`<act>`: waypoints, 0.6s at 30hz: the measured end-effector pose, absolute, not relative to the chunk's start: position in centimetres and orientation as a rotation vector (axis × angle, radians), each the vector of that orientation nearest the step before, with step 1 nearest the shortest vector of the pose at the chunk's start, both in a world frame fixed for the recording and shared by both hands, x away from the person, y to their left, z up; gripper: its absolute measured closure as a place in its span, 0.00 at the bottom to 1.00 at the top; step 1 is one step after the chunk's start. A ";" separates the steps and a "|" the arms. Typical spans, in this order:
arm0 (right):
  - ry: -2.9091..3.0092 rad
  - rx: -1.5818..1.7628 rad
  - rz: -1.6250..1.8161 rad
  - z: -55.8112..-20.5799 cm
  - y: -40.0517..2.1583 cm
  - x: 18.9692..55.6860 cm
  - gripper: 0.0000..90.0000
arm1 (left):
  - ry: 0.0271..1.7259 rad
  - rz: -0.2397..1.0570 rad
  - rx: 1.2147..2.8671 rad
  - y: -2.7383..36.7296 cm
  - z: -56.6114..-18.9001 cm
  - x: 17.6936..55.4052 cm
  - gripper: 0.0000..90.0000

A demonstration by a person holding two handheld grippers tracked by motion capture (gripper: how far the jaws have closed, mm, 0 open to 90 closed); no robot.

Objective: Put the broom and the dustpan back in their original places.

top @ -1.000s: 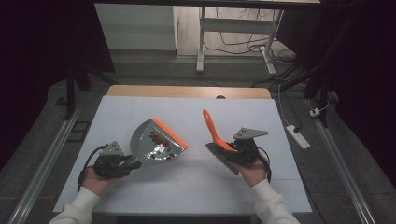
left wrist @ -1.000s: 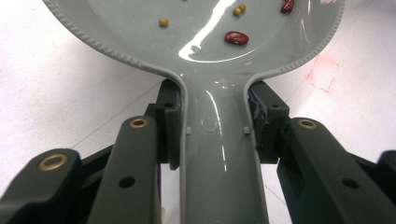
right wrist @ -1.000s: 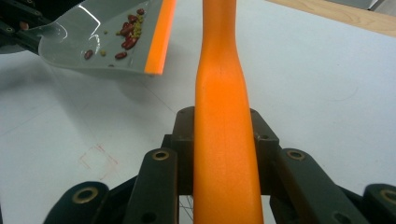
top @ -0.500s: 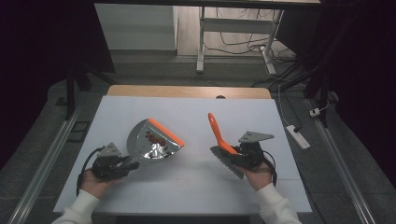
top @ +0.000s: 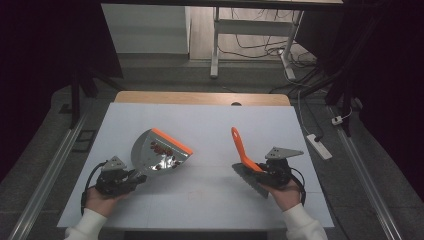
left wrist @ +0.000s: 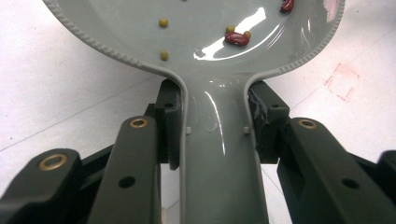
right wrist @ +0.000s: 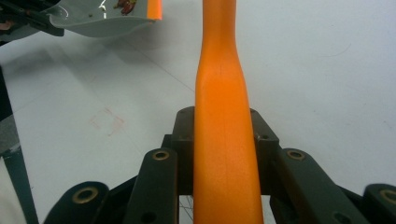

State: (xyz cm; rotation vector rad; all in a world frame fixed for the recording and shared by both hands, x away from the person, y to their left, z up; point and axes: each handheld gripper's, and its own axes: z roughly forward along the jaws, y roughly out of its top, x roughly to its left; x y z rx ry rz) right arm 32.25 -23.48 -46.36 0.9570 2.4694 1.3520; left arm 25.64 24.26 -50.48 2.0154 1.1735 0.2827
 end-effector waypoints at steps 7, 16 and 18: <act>2.492 0.972 1.364 -46.8 -24.0 32.9 0.78 | 1.219 0.293 1.976 24.4 -50.5 25.0 0.69; 2.547 0.974 1.341 -47.6 -23.7 33.2 0.78 | 1.294 0.315 1.929 24.7 -50.8 24.5 0.69; 2.552 0.968 1.330 -47.7 -23.7 33.0 0.78 | 1.303 0.325 1.930 24.7 -50.8 24.6 0.69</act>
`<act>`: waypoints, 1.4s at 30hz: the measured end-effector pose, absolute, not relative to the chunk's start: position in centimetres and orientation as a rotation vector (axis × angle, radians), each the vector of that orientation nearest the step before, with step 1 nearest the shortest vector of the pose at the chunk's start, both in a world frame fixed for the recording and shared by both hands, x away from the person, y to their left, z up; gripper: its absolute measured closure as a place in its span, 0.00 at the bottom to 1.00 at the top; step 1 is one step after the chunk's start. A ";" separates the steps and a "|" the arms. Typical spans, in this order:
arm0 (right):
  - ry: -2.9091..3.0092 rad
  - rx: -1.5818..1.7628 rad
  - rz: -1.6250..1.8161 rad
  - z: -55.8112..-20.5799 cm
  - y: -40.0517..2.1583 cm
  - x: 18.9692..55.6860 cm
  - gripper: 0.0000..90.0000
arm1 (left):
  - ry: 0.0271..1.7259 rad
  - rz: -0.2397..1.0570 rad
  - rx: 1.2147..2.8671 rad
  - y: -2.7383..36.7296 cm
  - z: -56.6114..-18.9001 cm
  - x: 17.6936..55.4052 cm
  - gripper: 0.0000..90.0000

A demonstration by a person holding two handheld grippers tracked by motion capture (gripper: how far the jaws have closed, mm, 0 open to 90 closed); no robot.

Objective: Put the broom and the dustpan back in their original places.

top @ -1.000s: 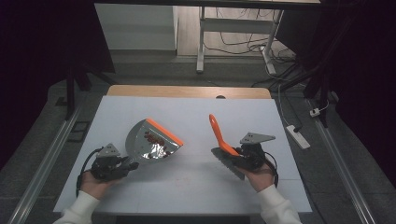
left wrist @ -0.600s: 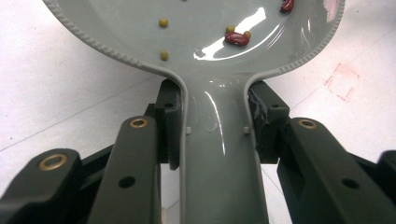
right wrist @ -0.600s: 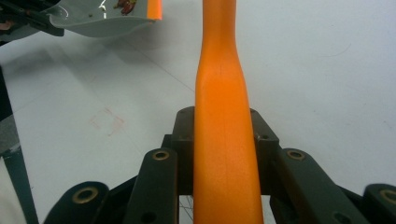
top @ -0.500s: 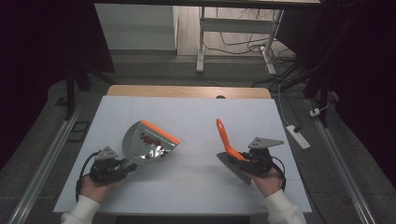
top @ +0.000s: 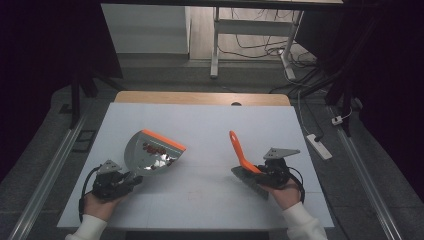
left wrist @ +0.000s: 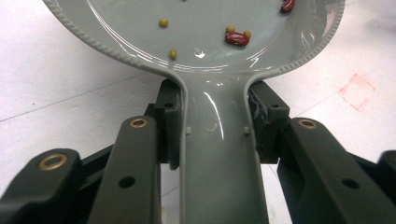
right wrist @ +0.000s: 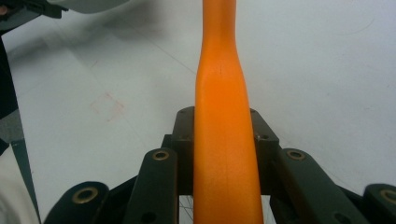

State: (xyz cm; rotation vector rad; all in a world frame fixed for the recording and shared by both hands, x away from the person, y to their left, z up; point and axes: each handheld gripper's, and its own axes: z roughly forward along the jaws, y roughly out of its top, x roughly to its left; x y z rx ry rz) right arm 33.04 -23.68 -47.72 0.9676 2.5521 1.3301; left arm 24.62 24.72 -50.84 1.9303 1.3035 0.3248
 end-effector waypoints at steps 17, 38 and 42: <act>2.524 1.064 1.294 -48.2 -25.1 32.9 0.78 | 1.477 0.386 1.860 24.4 -51.8 23.9 0.69; 2.524 1.131 1.195 -49.6 -25.8 33.8 0.77 | 1.629 0.361 1.796 24.0 -53.3 24.6 0.68; 2.505 1.148 1.145 -49.7 -26.0 34.3 0.74 | 1.642 0.352 1.805 23.8 -53.6 24.8 0.68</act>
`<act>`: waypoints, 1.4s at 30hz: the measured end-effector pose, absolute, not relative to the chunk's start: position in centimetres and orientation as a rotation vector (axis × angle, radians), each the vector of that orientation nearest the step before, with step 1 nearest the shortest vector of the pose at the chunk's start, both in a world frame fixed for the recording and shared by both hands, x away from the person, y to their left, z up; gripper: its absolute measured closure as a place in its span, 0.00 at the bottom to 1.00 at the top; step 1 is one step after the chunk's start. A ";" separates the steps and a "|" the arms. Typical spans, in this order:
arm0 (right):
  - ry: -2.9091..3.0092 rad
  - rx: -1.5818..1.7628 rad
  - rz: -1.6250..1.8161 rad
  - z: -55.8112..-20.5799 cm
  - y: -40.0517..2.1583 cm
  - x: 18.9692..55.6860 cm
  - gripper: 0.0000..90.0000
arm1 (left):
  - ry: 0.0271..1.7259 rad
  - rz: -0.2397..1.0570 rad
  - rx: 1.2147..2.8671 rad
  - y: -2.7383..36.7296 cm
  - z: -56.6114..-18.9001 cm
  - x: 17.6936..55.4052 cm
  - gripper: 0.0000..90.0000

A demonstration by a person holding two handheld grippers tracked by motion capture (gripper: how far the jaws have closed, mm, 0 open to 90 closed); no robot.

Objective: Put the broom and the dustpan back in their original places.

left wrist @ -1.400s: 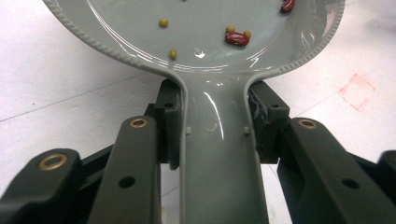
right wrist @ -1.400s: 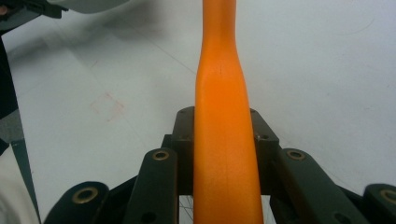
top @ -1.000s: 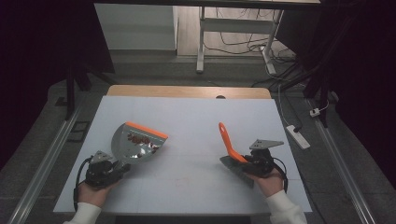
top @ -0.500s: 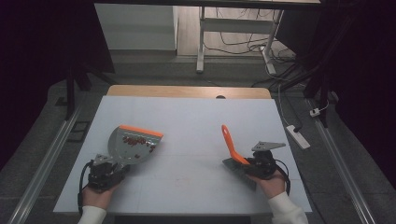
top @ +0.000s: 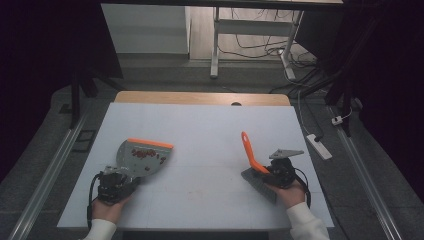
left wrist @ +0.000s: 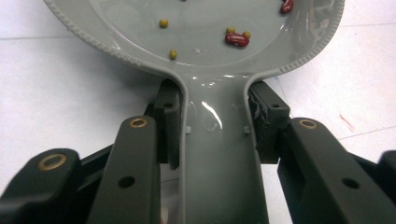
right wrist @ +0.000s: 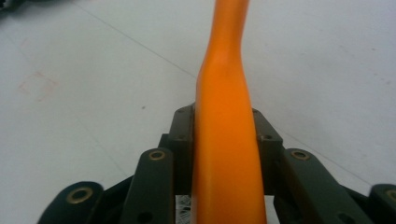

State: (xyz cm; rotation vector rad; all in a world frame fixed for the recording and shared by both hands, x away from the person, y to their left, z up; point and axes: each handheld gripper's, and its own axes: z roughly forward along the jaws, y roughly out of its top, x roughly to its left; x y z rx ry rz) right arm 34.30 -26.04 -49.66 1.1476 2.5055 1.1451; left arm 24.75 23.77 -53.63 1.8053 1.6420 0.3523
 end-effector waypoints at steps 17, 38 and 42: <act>2.518 1.196 1.040 -50.7 -26.8 36.1 0.53 | 1.622 0.356 1.810 23.8 -53.6 24.5 0.45; 2.442 1.222 0.960 -50.8 -27.0 36.1 0.41 | 1.496 0.496 1.876 25.2 -51.4 22.8 0.31; 2.410 1.202 0.982 -50.3 -27.1 35.7 0.42 | 1.446 0.491 1.886 25.2 -51.2 22.9 0.32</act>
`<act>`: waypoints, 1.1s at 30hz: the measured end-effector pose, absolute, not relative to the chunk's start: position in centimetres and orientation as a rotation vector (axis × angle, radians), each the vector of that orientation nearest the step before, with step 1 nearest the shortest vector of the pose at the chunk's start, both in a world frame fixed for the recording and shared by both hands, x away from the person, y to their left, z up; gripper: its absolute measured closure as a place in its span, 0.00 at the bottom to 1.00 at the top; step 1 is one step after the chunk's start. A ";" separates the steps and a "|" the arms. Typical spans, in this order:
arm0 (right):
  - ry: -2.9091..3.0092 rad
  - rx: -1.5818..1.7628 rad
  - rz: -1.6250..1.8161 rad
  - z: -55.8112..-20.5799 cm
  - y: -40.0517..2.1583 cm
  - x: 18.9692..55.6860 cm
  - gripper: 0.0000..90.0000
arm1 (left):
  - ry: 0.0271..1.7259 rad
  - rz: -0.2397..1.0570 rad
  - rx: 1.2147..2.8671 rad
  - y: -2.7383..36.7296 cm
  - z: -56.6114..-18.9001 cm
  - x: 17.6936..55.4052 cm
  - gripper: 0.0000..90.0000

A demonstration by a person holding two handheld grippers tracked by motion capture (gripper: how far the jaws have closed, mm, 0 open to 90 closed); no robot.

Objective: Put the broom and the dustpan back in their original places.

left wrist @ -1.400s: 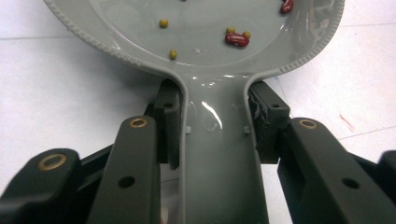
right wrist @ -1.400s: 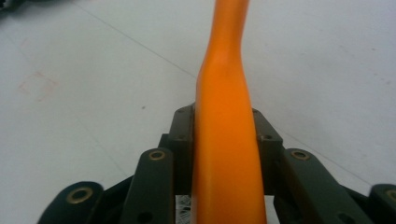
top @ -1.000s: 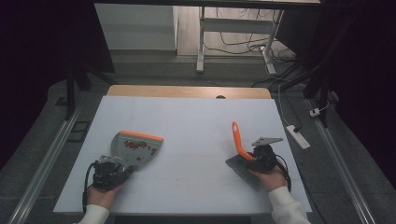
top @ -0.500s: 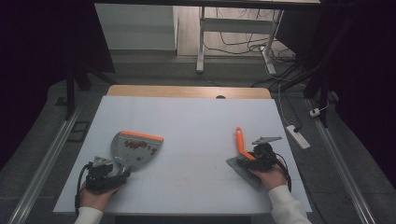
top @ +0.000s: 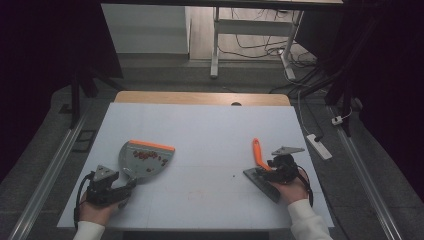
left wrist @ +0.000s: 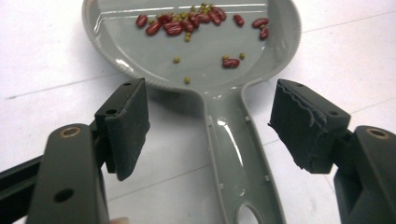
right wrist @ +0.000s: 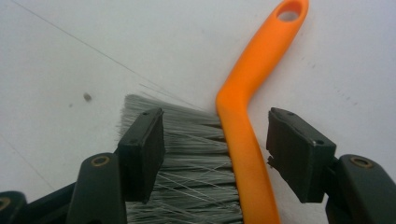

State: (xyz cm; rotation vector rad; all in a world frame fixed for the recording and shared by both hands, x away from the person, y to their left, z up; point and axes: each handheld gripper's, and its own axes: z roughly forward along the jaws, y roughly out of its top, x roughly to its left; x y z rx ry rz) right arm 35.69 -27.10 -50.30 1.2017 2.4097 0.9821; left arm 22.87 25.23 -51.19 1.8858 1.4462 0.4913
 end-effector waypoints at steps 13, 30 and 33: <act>2.441 1.077 1.104 -49.1 -26.0 34.0 0.44 | 1.245 0.452 1.963 23.9 -49.9 23.5 0.34; 2.534 0.898 1.222 -50.1 -23.9 32.1 0.44 | 1.027 0.350 2.089 21.9 -50.2 25.6 0.35; 2.522 0.873 1.209 -50.0 -23.6 31.6 0.44 | 1.023 0.348 2.089 21.9 -50.2 25.6 0.35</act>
